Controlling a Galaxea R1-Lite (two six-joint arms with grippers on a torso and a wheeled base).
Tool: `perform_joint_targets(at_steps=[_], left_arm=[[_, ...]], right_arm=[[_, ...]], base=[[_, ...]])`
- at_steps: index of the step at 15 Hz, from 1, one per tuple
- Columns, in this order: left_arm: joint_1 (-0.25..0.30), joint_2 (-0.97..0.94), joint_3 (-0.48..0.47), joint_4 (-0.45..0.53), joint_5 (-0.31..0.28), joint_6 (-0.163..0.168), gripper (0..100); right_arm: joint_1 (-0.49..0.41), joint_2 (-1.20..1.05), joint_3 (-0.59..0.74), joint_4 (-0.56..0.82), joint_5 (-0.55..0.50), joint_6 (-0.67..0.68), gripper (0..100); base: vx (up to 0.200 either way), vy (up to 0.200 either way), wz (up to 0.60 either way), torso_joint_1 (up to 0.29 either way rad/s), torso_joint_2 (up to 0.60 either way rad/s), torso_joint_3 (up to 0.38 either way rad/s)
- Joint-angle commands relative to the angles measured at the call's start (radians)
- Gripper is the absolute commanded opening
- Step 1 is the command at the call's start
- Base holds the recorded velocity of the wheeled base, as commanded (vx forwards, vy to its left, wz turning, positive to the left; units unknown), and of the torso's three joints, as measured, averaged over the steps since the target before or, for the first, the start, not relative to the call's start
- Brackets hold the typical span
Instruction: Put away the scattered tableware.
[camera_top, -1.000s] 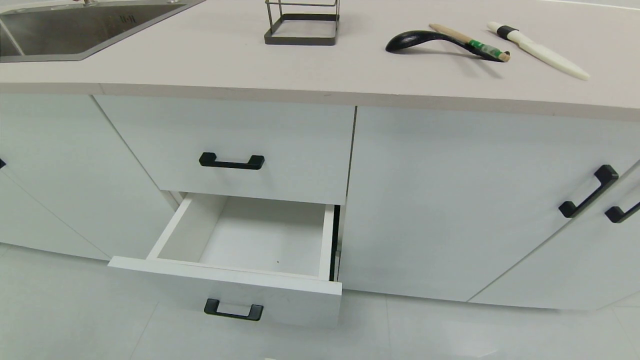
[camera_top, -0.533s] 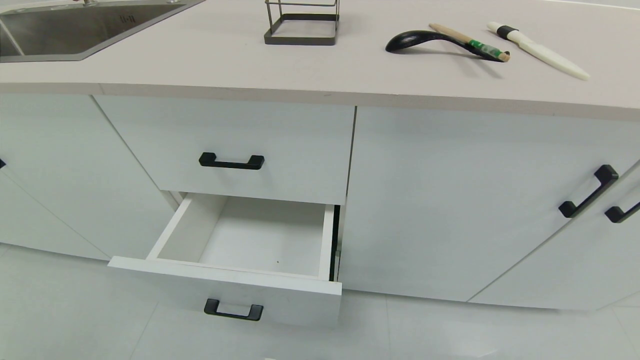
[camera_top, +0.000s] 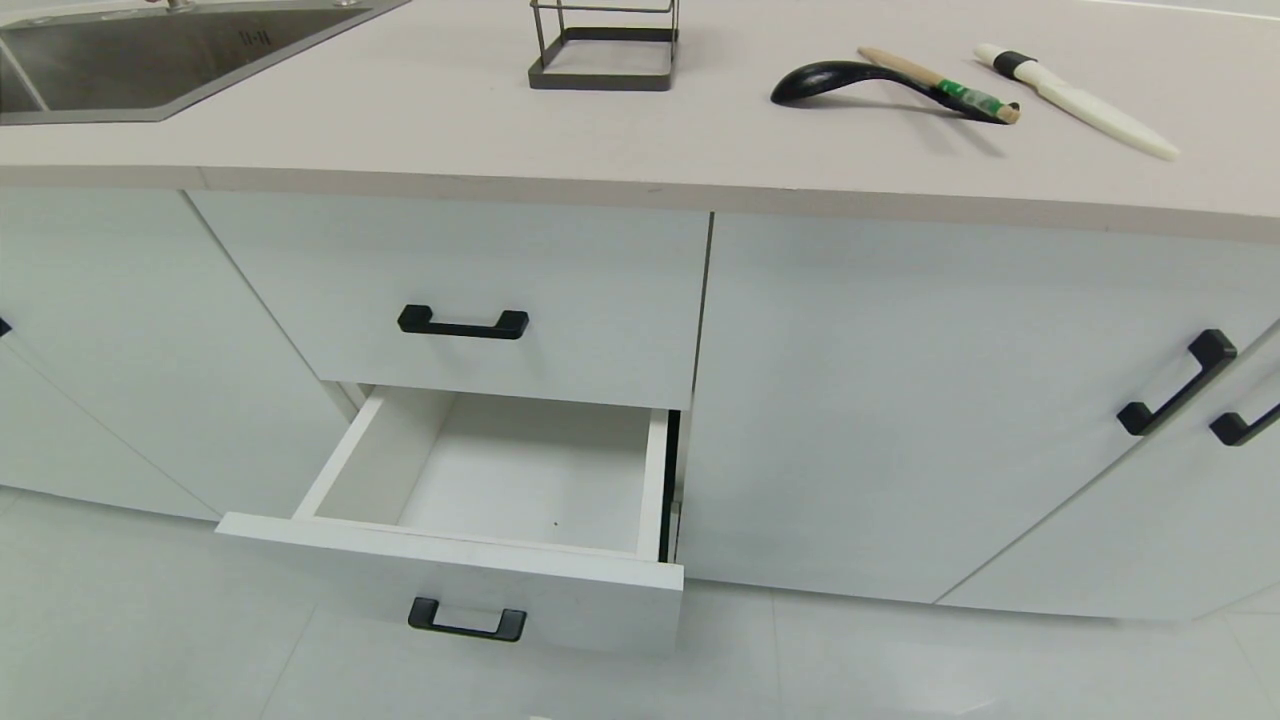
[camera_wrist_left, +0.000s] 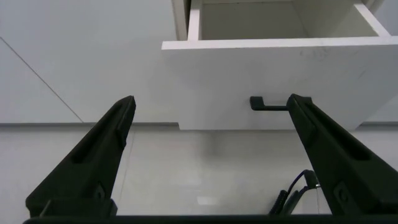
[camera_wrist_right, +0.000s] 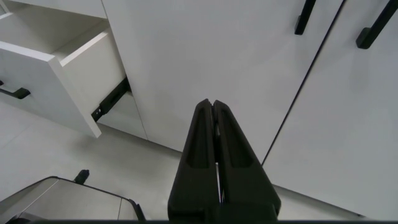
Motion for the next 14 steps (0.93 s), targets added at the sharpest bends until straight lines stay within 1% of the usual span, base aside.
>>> perform_joint_targets(at_steps=[1, 2, 3, 4, 9, 12, 14], left_arm=[[0.000, 0.001, 0.001, 0.003, 0.017, -0.033, 100], [0.000, 0.001, 0.001, 0.004, 0.024, -0.053, 100], [0.000, 0.001, 0.001, 0.004, 0.041, -0.062, 100], [0.000, 0.001, 0.001, 0.004, 0.073, -0.062, 100], [0.000, 0.001, 0.001, 0.003, 0.081, -0.062, 100], [0.000, 0.001, 0.001, 0.003, 0.081, -0.064, 100], [0.000, 0.001, 0.001, 0.003, 0.081, -0.064, 100]], right_arm=[[-0.001, 0.001, 0.000, -0.001, 0.004, 0.001, 0], [0.001, 0.001, 0.000, -0.001, 0.004, 0.001, 0], [-0.001, 0.001, 0.000, -0.001, 0.004, -0.001, 0], [-0.001, 0.001, 0.000, -0.001, 0.006, -0.002, 0], [-0.001, 0.001, 0.000, 0.001, 0.004, -0.008, 0], [0.001, 0.001, 0.000, -0.001, -0.001, -0.007, 0], [-0.001, 0.001, 0.000, 0.001, 0.001, -0.008, 0]], base=[[0.000, 0.000, 0.00, 0.000, 0.00, 0.000], [0.000, 0.000, 0.00, 0.000, 0.00, 0.000], [0.000, 0.000, 0.00, 0.000, 0.00, 0.000], [0.000, -0.200, 0.00, -0.017, 0.00, 0.002], [0.000, -0.200, 0.00, 0.001, 0.00, 0.000], [0.000, 0.000, 0.00, 0.000, 0.00, 0.000], [0.000, 0.200, 0.00, 0.000, 0.00, 0.002]])
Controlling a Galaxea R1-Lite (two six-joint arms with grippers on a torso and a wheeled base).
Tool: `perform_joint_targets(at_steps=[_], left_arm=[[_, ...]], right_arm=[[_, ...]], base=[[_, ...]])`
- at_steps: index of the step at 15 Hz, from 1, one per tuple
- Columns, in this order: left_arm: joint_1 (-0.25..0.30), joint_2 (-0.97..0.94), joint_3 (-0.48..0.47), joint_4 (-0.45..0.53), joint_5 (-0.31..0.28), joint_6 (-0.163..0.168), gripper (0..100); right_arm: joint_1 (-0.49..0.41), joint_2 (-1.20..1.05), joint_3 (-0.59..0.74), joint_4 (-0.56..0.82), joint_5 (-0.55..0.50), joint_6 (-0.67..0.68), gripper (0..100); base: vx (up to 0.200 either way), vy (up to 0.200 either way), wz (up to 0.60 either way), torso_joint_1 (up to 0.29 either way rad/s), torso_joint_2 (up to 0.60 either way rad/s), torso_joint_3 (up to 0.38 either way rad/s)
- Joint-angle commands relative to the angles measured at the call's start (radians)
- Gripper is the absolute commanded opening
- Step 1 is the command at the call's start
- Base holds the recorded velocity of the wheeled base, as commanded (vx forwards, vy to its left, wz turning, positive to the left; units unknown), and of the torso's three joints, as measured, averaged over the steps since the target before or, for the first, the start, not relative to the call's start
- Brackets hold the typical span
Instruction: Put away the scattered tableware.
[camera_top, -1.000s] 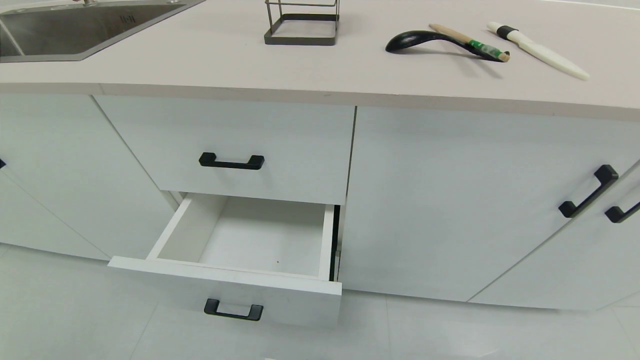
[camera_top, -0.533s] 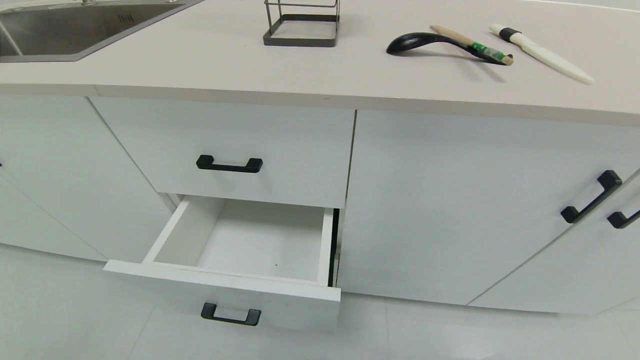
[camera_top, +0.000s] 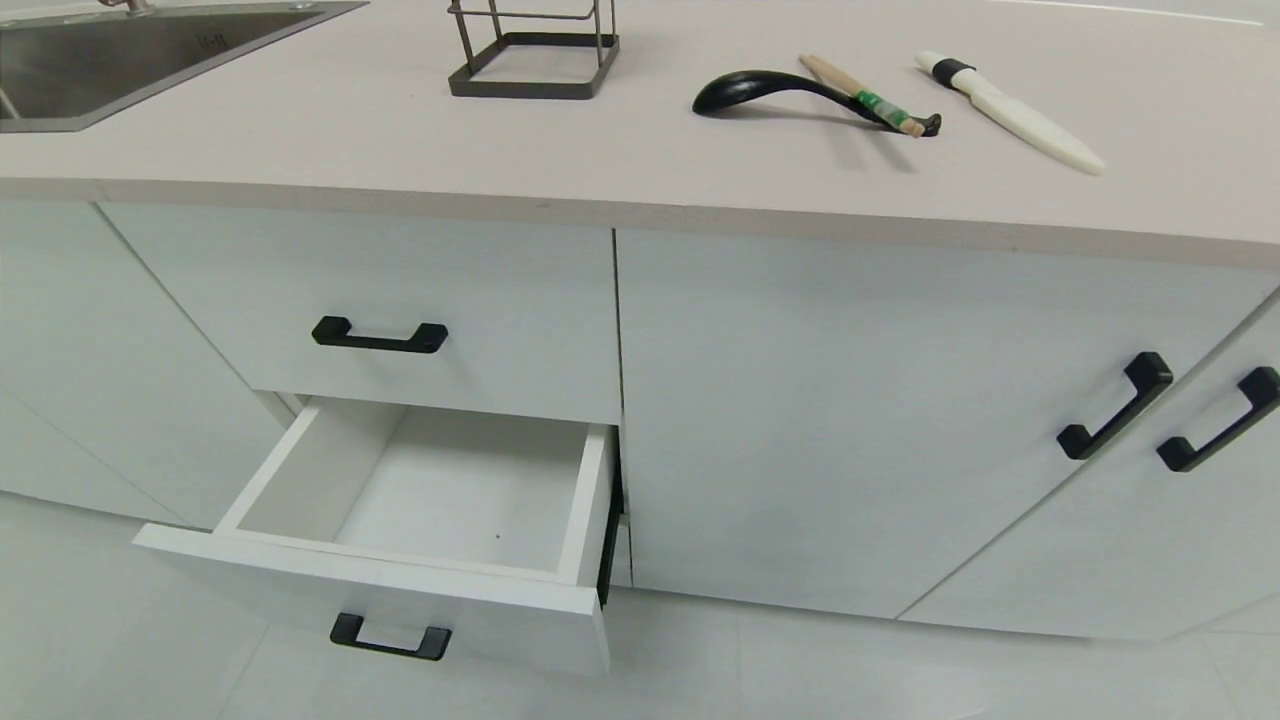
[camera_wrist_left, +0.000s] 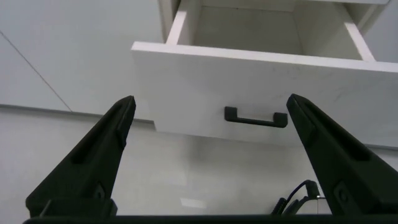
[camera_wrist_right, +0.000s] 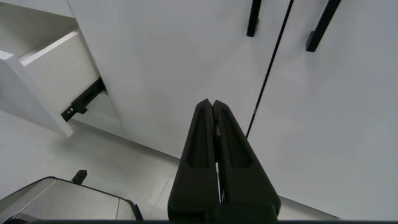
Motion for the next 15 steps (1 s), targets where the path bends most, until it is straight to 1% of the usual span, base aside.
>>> perform_joint_targets(at_steps=[1, 2, 7, 11, 15], left_arm=[[0.000, 0.001, 0.000, 0.000, 0.000, -0.002, 100], [0.000, 0.001, 0.000, 0.000, 0.000, 0.000, 100], [0.000, 0.001, 0.000, 0.000, 0.000, 0.000, 100], [0.000, 0.001, 0.000, 0.000, 0.000, -0.002, 100], [0.000, 0.001, 0.000, 0.000, 0.000, -0.002, 100]], right_arm=[[0.002, 0.001, 0.000, 0.001, 0.001, -0.001, 0], [0.002, 0.001, 0.000, 0.001, 0.001, -0.001, 0], [0.000, 0.001, 0.000, 0.001, -0.003, -0.019, 0], [0.002, 0.001, 0.000, 0.001, -0.003, -0.019, 0], [0.002, 0.001, 0.000, 0.001, -0.003, -0.019, 0]], base=[[0.000, 0.200, 0.00, -0.002, 0.01, 0.007], [0.000, 0.200, 0.00, 0.007, 0.00, 0.007], [0.000, 0.000, 0.00, 0.000, 0.00, 0.000], [0.000, 0.000, 0.00, 0.040, -0.22, -0.236], [0.000, 0.000, 0.00, 0.177, -0.51, -0.297]])
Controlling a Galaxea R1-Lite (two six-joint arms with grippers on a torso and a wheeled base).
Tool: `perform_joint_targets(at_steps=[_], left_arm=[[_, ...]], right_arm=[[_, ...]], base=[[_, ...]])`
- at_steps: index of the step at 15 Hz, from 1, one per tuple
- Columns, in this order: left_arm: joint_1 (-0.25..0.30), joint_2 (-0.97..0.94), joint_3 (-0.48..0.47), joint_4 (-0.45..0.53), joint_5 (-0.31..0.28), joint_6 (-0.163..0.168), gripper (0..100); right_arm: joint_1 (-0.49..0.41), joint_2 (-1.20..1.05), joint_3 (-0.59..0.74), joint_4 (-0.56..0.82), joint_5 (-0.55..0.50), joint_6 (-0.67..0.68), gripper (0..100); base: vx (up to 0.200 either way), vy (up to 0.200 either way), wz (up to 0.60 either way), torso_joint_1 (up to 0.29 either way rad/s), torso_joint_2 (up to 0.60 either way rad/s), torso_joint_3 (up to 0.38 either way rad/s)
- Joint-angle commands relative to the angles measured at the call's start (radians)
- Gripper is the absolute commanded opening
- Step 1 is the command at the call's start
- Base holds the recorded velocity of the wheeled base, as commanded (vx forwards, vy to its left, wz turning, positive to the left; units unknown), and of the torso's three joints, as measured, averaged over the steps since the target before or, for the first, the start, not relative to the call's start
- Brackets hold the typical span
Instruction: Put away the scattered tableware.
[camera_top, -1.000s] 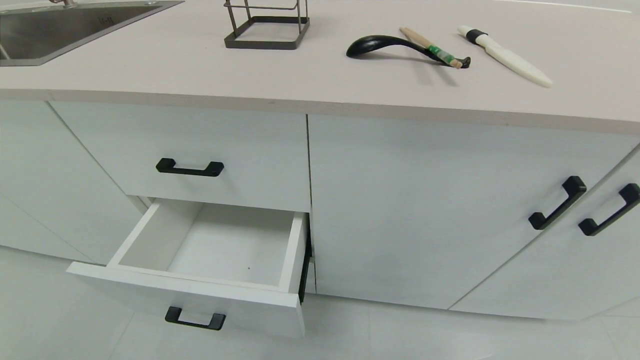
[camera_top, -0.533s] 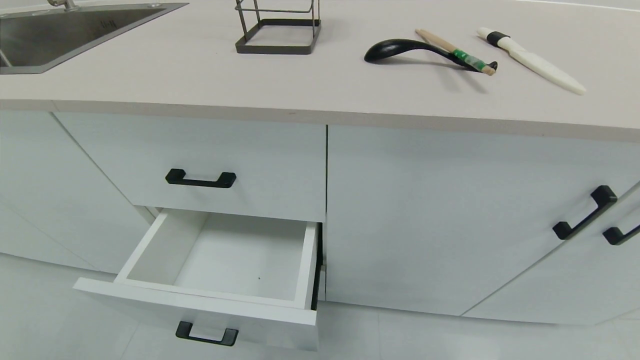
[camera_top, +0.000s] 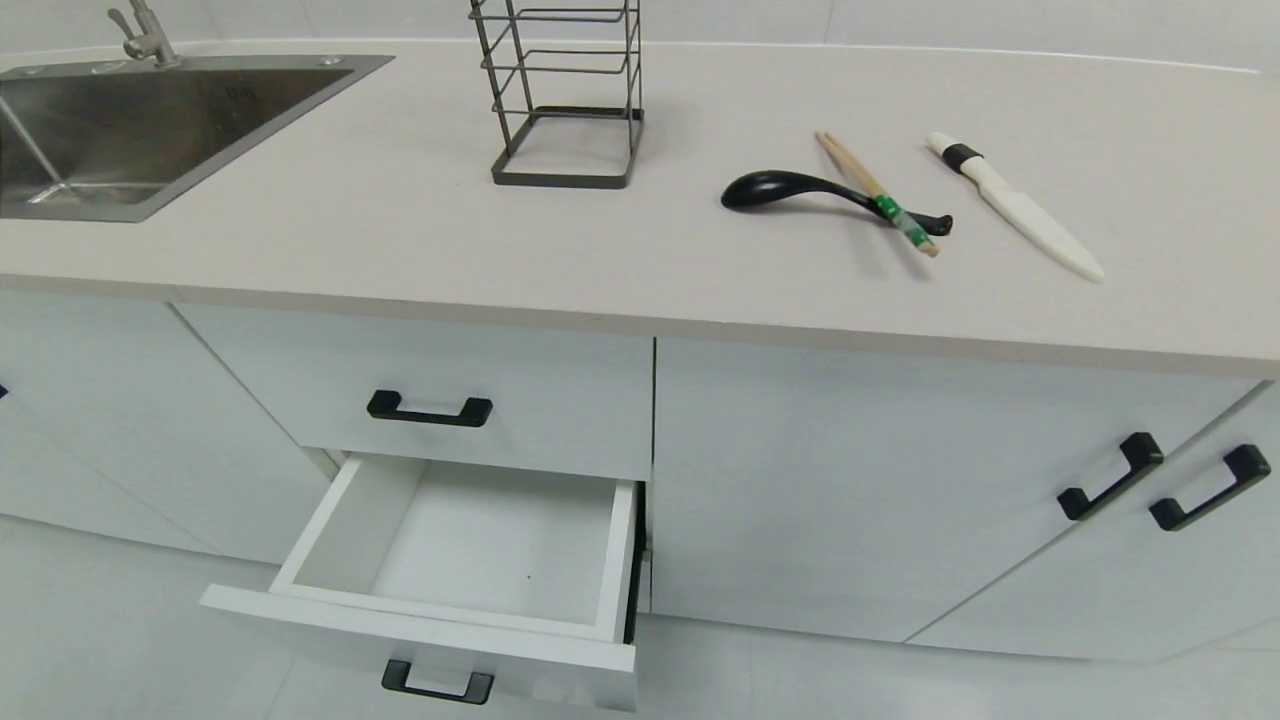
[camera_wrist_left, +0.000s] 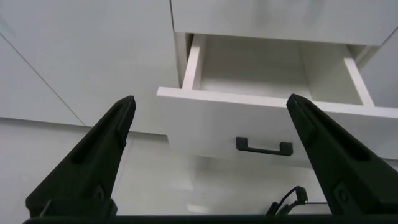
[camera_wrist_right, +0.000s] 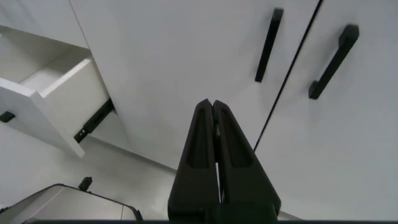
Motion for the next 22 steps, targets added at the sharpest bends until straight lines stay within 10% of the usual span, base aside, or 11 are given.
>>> perform_joint_targets(at_steps=[1, 22], left_arm=[[0.000, 0.001, 0.000, 0.000, -0.001, 0.000, 100], [0.000, 0.001, 0.000, 0.000, -0.001, 0.000, 100]], right_arm=[[-0.001, 0.001, 0.000, -0.001, 0.001, 0.002, 0], [0.001, 0.001, 0.000, -0.002, 0.004, -0.141, 0]], base=[[0.000, 0.000, 0.00, 0.168, -0.48, -0.286], [0.000, 0.000, 0.00, 0.214, -0.49, -0.276]])
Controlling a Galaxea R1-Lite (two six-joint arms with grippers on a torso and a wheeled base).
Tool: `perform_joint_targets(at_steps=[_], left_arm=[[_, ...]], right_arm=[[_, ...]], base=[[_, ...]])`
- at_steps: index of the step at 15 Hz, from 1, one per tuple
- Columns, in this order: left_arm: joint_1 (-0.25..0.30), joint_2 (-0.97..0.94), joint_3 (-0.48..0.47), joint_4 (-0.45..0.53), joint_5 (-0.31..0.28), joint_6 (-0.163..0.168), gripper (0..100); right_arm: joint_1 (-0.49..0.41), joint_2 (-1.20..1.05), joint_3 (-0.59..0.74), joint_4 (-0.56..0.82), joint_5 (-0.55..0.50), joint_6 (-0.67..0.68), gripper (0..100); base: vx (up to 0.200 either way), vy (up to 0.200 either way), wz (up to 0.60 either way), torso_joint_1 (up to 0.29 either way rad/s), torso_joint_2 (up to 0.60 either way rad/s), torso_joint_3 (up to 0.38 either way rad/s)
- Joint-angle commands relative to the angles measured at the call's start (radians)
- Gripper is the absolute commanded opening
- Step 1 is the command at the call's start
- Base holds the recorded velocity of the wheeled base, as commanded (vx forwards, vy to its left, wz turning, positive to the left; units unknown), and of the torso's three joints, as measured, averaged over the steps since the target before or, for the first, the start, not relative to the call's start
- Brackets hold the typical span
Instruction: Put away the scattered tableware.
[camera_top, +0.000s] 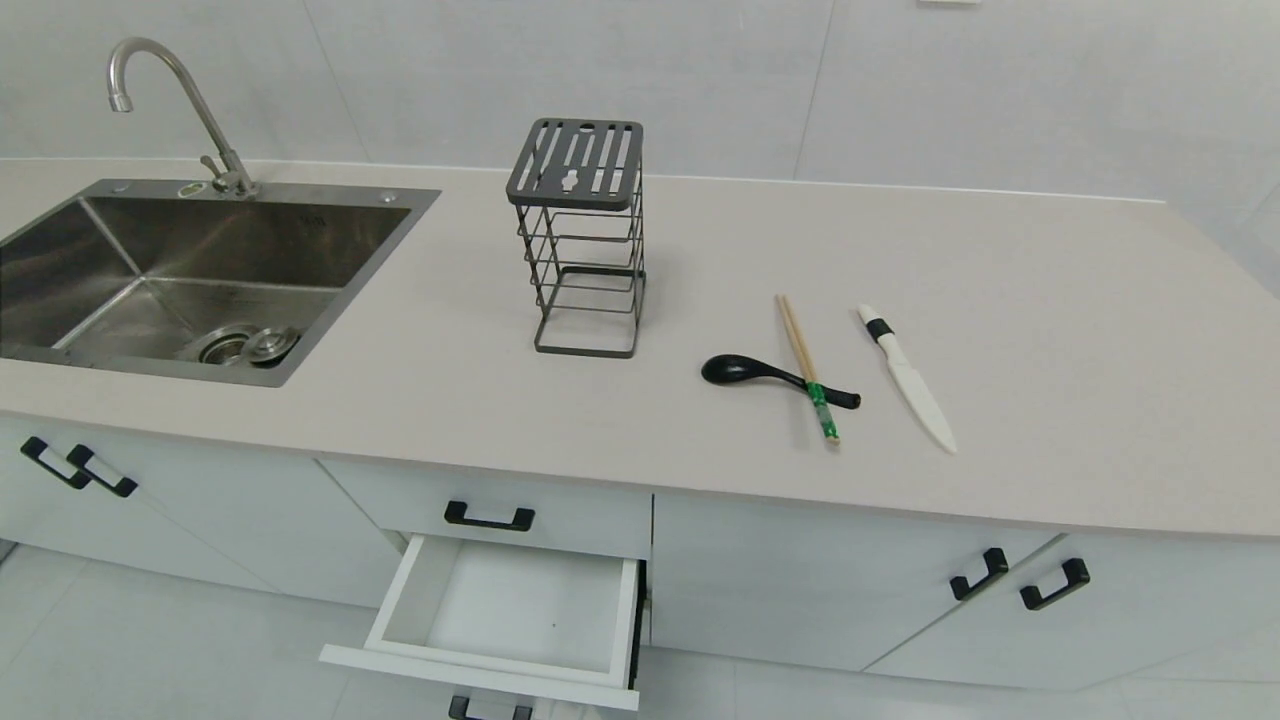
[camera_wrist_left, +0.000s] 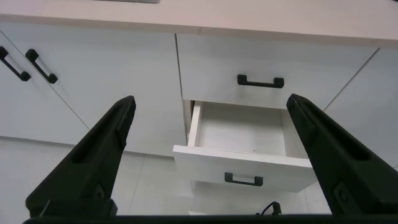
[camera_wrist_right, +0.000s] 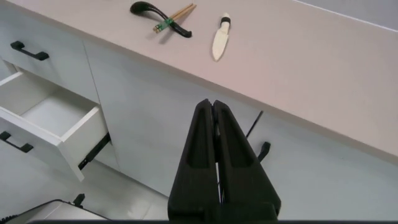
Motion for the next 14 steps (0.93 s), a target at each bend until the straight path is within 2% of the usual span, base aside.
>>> perform_joint_targets(at_steps=[1, 3, 4, 9, 10, 12, 14], left_arm=[[0.000, 0.001, 0.000, 0.000, 0.000, 0.000, 100], [0.000, 0.001, 0.000, 0.000, 0.000, 0.002, 100], [0.000, 0.001, 0.000, 0.000, 0.000, 0.000, 100], [0.000, 0.001, 0.000, 0.000, 0.000, 0.000, 100], [0.000, 0.001, 0.000, 0.000, 0.000, 0.002, 100], [0.000, 0.001, 0.000, 0.000, 0.000, 0.000, 100], [0.000, 0.001, 0.000, 0.000, 0.000, 0.000, 100]], right_arm=[[0.001, 0.001, 0.000, 0.000, 0.004, -0.004, 0], [-0.001, 0.001, 0.000, 0.006, 0.001, -0.018, 0], [-0.001, 0.001, -0.002, 0.012, -0.002, -0.017, 100], [0.001, 0.001, -0.017, -0.005, -0.003, -0.020, 100], [0.001, 0.047, -0.218, -0.045, -0.003, -0.011, 100], [-0.018, 0.286, -0.595, 0.076, 0.020, -0.014, 100], [-0.016, 0.401, -0.634, 0.147, 0.081, -0.012, 100]], base=[[0.000, 0.000, 0.00, 0.071, -0.13, -0.061], [0.000, 0.000, 0.00, 0.021, -0.04, -0.021], [0.000, 0.000, 0.00, 0.000, 0.00, 0.000], [0.000, 0.000, 0.00, 0.000, 0.00, 0.000], [0.000, 0.000, 0.00, 0.000, 0.00, 0.000], [0.000, 0.000, 0.00, 0.000, 0.00, 0.000], [0.000, 0.000, 0.00, 0.000, 0.00, 0.000]])
